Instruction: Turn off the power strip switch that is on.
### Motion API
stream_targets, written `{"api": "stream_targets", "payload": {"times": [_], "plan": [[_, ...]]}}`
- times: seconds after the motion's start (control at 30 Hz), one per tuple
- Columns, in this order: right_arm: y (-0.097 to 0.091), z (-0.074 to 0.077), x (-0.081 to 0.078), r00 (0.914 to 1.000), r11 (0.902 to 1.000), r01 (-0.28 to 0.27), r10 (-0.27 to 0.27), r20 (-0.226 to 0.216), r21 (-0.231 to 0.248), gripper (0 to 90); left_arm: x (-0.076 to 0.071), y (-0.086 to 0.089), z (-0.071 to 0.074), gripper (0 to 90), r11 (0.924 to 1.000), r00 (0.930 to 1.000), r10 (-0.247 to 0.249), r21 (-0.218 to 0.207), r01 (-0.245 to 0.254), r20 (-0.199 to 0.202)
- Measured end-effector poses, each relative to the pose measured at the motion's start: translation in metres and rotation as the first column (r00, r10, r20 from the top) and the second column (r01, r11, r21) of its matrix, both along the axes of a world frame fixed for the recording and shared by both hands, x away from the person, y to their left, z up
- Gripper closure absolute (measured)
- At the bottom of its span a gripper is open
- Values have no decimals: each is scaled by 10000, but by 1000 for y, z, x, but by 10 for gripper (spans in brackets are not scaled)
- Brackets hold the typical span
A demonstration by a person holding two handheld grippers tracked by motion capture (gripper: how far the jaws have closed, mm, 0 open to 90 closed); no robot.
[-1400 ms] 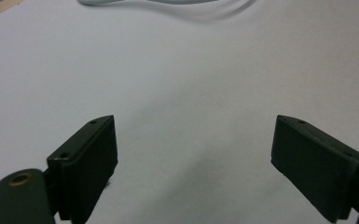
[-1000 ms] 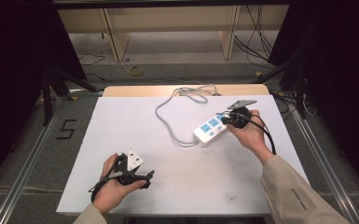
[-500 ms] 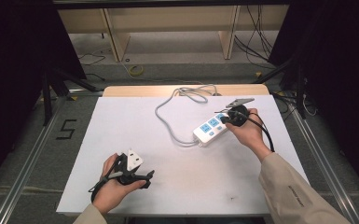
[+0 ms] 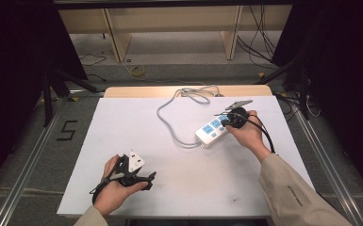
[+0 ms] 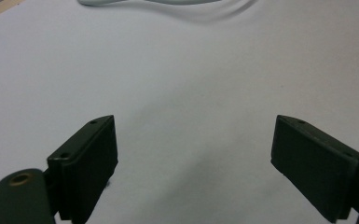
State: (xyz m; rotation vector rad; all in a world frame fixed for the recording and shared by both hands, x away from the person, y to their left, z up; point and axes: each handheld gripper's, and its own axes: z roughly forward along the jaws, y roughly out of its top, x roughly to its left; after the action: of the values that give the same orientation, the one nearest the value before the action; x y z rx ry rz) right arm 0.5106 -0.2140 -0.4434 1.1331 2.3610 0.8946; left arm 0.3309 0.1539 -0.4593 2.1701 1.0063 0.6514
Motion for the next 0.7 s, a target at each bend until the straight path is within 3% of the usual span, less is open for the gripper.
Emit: {"api": "stream_targets", "payload": {"times": [0.7], "plan": [[7, -6, 4, 9987, 9997, -59, 48, -504, -220, 900, 0, 0, 0, 144, 10000, 10000, -12, -3, 12, -13]]}}
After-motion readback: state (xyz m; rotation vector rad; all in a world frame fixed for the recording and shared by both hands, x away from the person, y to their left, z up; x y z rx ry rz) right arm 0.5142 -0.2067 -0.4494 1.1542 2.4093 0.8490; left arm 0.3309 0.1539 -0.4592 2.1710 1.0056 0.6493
